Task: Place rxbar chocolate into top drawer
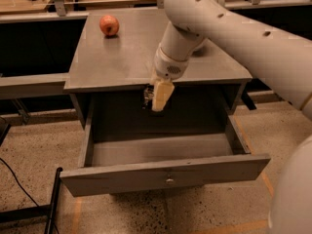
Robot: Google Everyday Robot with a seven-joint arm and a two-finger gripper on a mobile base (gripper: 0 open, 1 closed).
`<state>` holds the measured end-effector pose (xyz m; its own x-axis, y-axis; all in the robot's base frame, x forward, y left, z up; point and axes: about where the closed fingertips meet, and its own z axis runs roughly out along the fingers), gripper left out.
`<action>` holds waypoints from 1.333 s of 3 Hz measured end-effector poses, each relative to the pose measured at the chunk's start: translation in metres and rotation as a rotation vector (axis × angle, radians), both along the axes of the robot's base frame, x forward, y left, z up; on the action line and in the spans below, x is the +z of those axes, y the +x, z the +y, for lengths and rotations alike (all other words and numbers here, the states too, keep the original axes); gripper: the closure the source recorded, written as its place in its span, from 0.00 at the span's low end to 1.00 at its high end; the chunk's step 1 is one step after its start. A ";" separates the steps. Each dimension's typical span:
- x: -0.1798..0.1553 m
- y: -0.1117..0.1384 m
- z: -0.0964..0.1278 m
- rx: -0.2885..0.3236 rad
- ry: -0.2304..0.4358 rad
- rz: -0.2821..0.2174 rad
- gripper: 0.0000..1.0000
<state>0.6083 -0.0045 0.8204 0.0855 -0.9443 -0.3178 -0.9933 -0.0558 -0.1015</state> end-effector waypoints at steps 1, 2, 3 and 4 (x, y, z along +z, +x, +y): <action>-0.039 -0.013 0.003 -0.006 0.016 -0.027 1.00; -0.069 -0.019 0.004 -0.022 0.001 -0.048 1.00; -0.090 -0.022 0.001 -0.048 -0.007 -0.061 1.00; -0.104 -0.027 -0.009 -0.085 0.002 -0.066 0.74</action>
Offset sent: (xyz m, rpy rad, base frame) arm -0.0258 0.0025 -0.1009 -0.0168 -0.0782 -0.0470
